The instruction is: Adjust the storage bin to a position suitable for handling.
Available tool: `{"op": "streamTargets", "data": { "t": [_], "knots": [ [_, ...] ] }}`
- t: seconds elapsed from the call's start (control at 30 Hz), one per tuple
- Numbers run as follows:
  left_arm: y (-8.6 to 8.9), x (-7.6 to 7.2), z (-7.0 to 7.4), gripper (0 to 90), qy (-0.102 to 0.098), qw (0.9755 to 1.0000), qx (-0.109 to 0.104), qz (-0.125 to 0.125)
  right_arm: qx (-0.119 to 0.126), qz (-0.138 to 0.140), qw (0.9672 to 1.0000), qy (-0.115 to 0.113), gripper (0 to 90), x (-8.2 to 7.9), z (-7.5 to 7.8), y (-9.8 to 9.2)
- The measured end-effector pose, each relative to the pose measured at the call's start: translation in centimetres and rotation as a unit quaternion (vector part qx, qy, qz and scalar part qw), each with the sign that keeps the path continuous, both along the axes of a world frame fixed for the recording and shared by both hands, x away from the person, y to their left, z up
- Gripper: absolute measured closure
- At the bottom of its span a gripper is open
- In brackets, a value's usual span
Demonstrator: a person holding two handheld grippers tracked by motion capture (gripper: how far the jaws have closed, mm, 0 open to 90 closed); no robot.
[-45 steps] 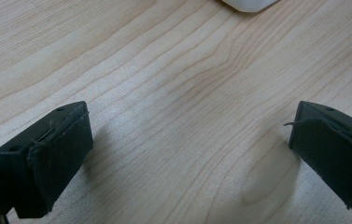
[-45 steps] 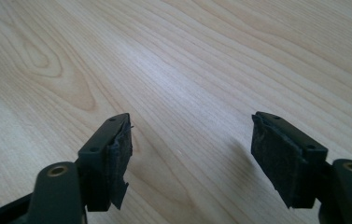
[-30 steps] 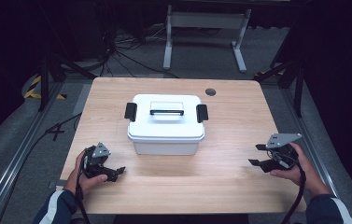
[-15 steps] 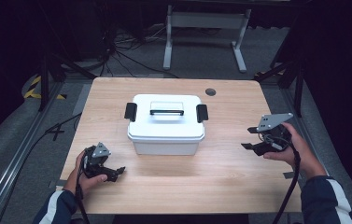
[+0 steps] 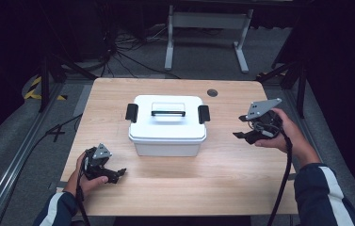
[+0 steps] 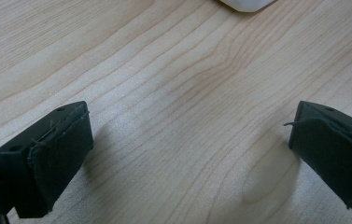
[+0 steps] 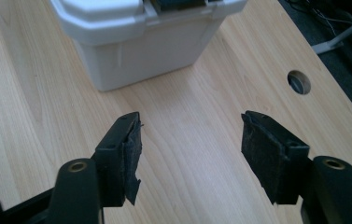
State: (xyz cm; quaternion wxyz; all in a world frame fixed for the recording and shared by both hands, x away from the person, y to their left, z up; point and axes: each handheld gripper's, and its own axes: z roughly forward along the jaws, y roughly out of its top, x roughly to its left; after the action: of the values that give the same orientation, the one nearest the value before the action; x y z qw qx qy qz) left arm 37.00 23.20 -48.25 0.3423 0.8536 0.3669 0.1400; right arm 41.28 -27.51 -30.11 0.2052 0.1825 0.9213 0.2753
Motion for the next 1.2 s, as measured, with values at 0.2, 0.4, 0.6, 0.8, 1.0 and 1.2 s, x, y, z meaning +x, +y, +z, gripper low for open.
{"op": "streamTargets", "data": {
  "t": [0.2, 0.4, 0.6, 0.8, 1.0, 1.2],
  "knots": [
    [0.0, 0.0, 0.0, 0.2, 0.0, 1.0, 0.0, 0.0, -0.007, 0.014, 0.9998, -0.008, 39.8, 0.7, 0.9, 1.5],
    [0.0, 0.0, 0.0, 0.2, 0.0, 1.0, 0.0, 0.0, -0.015, 0.026, 0.9994, -0.013, 40.3, 1.4, 2.0, 3.0],
    [0.0, 0.0, 0.0, 0.2, 0.0, 1.0, 0.001, 0.0, -0.023, 0.03, 0.9992, -0.015, 40.4, 1.8, 2.5, 3.9],
    [0.0, 0.0, 0.0, 0.2, 0.0, 1.0, 0.001, 0.0, -0.025, 0.041, 0.9987, -0.016, 40.5, 2.4, 2.8, 5.2],
    [0.0, 0.0, 0.0, 0.2, 0.0, 1.0, 0.0, 0.001, -0.029, 0.047, 0.9984, -0.012, 40.7, 2.8, 3.1, 6.3],
    [0.0, 0.0, 0.0, 0.2, 0.0, 1.0, 0.0, 0.0, -0.031, 0.055, 0.9979, -0.014, 41.3, 3.4, 3.2, 7.5]
  ]
}}
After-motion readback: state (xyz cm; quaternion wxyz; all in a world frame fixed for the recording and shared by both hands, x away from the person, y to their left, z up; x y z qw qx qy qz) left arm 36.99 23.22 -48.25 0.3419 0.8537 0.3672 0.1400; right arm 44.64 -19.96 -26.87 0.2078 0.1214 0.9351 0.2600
